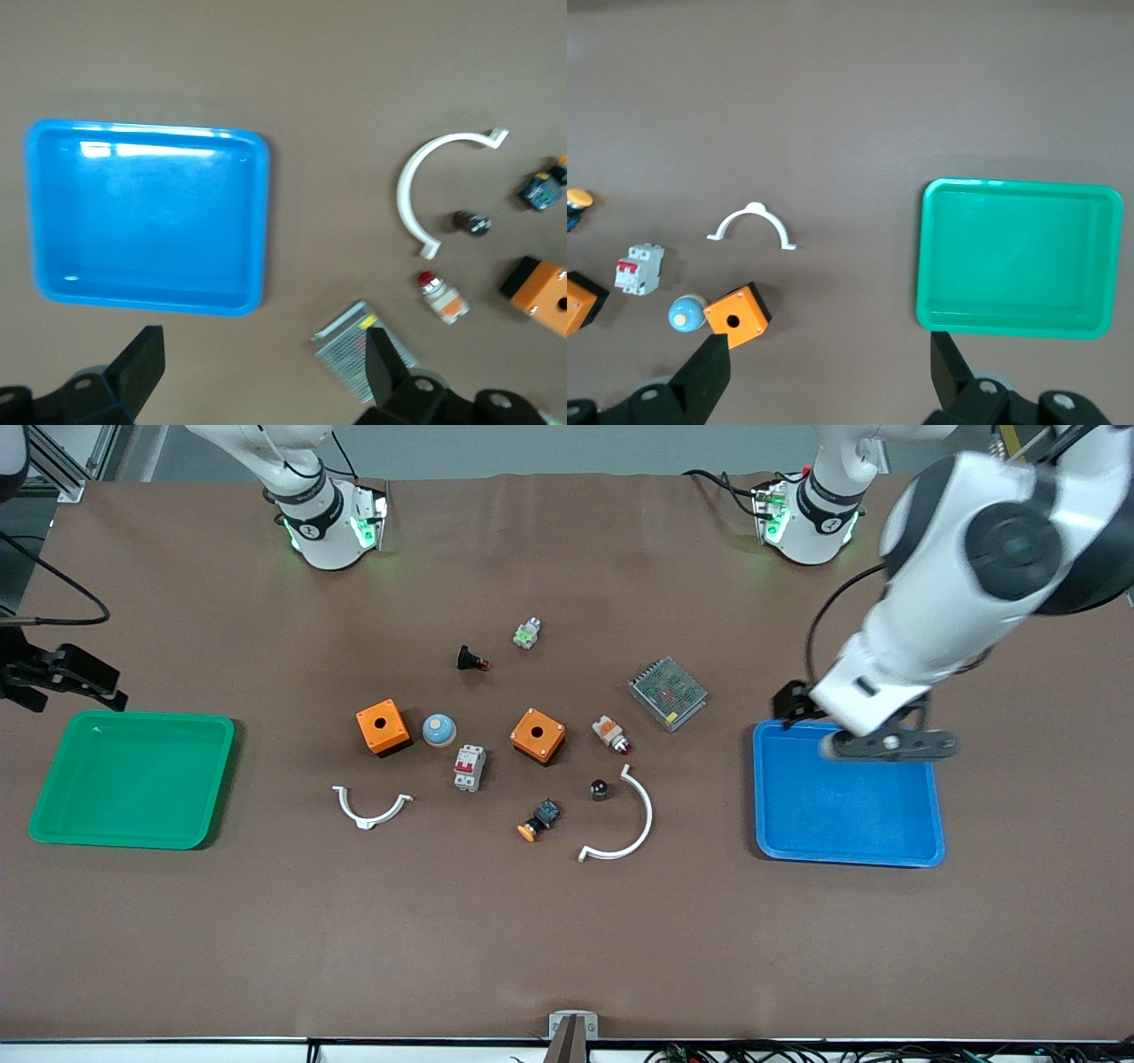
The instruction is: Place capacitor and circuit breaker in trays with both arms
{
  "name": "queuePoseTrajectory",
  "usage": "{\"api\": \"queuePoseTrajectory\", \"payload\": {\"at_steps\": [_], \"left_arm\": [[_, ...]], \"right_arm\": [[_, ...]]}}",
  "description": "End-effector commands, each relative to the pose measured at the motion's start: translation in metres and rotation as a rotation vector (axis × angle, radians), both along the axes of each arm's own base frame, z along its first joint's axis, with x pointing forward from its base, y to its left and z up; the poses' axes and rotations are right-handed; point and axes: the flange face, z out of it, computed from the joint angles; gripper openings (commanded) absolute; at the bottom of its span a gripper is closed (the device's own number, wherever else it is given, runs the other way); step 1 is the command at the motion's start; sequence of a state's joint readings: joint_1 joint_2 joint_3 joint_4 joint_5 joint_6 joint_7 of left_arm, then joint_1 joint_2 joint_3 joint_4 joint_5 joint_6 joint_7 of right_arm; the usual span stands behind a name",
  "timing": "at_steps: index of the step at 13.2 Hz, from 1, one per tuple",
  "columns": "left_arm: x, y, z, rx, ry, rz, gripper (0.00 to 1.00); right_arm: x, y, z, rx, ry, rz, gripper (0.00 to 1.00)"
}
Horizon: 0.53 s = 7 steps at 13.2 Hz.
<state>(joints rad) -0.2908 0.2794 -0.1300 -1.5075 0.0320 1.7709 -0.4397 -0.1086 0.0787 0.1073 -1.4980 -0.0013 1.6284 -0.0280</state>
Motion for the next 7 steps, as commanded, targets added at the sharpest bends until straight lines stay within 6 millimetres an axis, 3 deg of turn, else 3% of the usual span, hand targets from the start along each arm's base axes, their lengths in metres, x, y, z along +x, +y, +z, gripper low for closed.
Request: {"api": "queuePoseTrajectory", "payload": {"at_steps": [1,3,5,7], "left_arm": [[0.005,-0.068,-0.063,-0.007,0.014,0.120,1.00],[0.014,-0.112,-0.110,-0.042,-0.016,0.255,1.00],[0.014,-0.152,-0.155,-0.055,-0.054,0.305,1.00],[0.008,-0.177,-0.194,-0.046,-0.082,0.344,0.99]], "right_arm": [[-0.008,0.073,-0.017,-0.001,0.058,0.064,1.00],[-0.019,0.136,-0.052,-0.007,0.105,0.014,1.00],[-0.026,0.189,-0.105,-0.012,0.118,0.003,1.00],[-0.036,0.236,-0.156,0.002,0.082,-0.010,1.00]]}}
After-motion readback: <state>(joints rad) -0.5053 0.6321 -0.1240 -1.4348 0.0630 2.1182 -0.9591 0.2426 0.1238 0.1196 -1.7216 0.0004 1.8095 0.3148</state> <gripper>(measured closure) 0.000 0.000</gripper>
